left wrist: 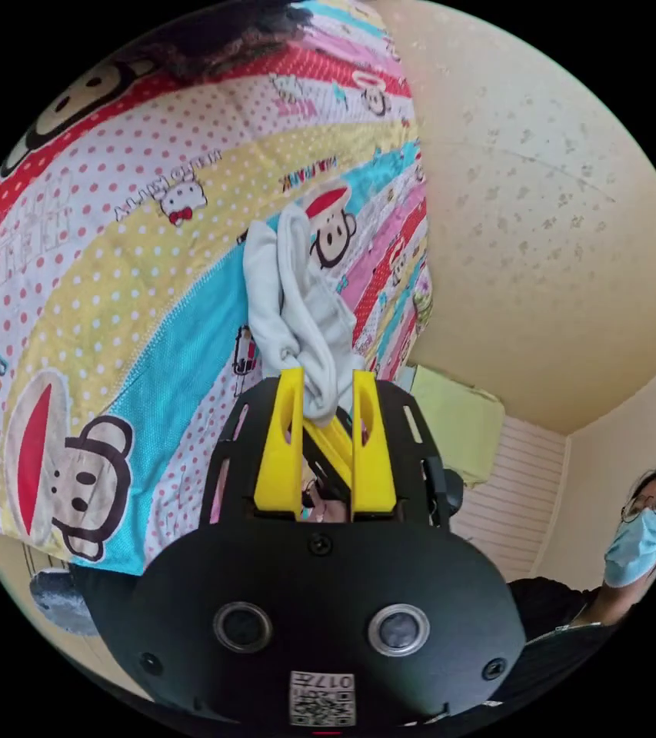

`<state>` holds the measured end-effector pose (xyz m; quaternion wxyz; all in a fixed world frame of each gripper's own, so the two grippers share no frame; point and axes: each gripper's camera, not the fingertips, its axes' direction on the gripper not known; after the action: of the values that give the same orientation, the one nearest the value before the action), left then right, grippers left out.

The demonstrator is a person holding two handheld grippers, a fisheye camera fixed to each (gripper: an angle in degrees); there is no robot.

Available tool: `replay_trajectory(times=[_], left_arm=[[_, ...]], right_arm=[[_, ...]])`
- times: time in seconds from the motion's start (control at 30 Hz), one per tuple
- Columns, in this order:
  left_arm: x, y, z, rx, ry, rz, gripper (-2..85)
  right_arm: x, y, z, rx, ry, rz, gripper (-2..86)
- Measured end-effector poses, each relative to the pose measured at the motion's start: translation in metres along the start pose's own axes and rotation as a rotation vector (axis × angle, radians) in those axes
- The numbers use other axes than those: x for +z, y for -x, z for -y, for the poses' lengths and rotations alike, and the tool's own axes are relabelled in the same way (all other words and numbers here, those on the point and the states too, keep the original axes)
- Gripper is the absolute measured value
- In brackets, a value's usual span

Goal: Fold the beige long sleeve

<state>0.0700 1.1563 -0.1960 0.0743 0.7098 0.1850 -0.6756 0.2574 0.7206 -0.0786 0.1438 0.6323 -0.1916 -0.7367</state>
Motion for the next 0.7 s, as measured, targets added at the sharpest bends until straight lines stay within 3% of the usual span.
replay_trajectory(times=[0.03,0.1,0.2,0.3,0.4,0.5,0.6,0.7], left_arm=[[-0.023,0.006,-0.001,0.002,-0.102,-0.016,14.0],[-0.04,0.019,0.006,-0.007,-0.143,-0.03,19.1],[-0.019,0.048,0.034,-0.063,-0.006,-0.083,25.9],[0.019,0.062,0.064,-0.05,0.033,-0.201,22.2],[0.053,0.061,0.092,-0.042,0.047,-0.178,13.4],[0.079,0.039,0.092,-0.03,0.045,-0.164,5.9],[0.113,-0.028,0.064,0.244,0.074,-0.052,4.9],[0.176,-0.067,0.025,0.415,0.204,-0.066,3.8]], right_arm=[[-0.006,-0.008,-0.004,0.032,-0.014,0.034,7.5],[-0.017,-0.019,-0.01,0.061,-0.051,0.091,7.4],[-0.032,-0.032,-0.012,0.059,-0.082,0.131,7.2],[-0.04,-0.034,-0.009,0.008,-0.08,0.116,7.0],[-0.055,-0.04,-0.008,-0.002,-0.096,0.073,6.6],[-0.091,-0.081,-0.021,0.17,-0.201,0.077,6.1],[-0.131,-0.146,-0.065,0.477,-0.34,0.223,5.6],[-0.16,-0.197,-0.137,0.749,-0.448,0.252,5.1]])
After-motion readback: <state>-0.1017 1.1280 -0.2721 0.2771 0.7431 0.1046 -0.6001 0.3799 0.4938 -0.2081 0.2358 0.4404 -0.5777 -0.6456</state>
